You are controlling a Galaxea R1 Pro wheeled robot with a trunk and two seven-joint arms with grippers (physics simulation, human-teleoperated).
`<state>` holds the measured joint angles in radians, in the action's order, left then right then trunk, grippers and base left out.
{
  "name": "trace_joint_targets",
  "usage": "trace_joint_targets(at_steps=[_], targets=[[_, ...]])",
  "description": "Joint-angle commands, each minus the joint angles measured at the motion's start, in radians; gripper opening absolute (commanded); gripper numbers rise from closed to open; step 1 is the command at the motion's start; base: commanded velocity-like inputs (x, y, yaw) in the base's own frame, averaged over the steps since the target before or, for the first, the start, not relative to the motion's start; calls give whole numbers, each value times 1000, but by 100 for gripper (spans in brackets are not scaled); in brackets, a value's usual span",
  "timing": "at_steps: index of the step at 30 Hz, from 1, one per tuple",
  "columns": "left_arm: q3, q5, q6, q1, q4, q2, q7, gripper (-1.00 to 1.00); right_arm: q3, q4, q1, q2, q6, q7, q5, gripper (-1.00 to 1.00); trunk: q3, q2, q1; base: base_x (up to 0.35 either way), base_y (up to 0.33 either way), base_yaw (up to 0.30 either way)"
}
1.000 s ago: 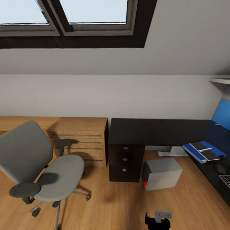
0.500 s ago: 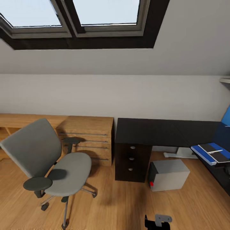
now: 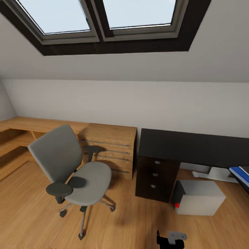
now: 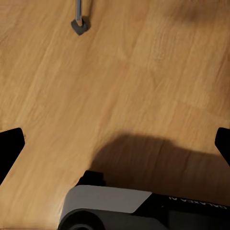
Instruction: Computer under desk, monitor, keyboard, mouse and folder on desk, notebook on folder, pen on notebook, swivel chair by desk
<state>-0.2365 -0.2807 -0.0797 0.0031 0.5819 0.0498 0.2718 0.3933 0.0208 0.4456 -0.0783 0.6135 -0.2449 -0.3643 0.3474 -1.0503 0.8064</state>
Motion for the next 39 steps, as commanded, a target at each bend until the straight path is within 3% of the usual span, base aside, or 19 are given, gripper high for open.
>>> trace_joint_targets(at_steps=[1, 11, 16, 20, 24, 28, 35, 38, 39], targets=[[-7, -11, -4, 0, 1, -2, 7, 100, 9, 2, 0, -1, 15, -6, -4, 100, 1, -1, 0, 0, 0, 280], [-6, -11, -5, 0, 1, -16, 7, 100, 8, 1, -57, 9, 190, -47, 3, 100, 1, -1, 0, 0, 0, 281], [-5, -11, -36, 0, -5, -24, 7, 100, 10, 1, -104, 32, 262, -52, 5, 100, 1, -1, 0, 0, 0, 281], [-6, -11, -137, 0, -43, -26, 7, 100, 10, 0, -148, 44, 355, -53, 7, 100, 1, -1, 0, 0, 0, 281], [-11, -10, -319, 0, -144, -26, 6, 100, 11, 0, -191, 52, 434, -54, 8, 100, 1, -1, 0, 0, 0, 281], [-12, -11, -389, 0, -192, -26, 4, 100, 12, 0, -203, 52, 434, -54, 9, 100, 1, -1, 0, 0, 0, 281], [-7, -11, -449, 0, -209, -26, 6, 100, 16, 1, -210, 40, 434, -54, 10, 100, 1, -1, 0, 0, 0, 281], [-7, -11, -506, 0, -211, -26, 7, 100, 16, 1, -210, 34, 434, -54, 10, 100, 1, -1, 0, 0, 0, 283], [-8, -11, -556, 0, -214, -25, 7, 100, 16, 1, -211, 28, 434, -54, 10, 100, 1, -1, 0, 0, 0, 283]])
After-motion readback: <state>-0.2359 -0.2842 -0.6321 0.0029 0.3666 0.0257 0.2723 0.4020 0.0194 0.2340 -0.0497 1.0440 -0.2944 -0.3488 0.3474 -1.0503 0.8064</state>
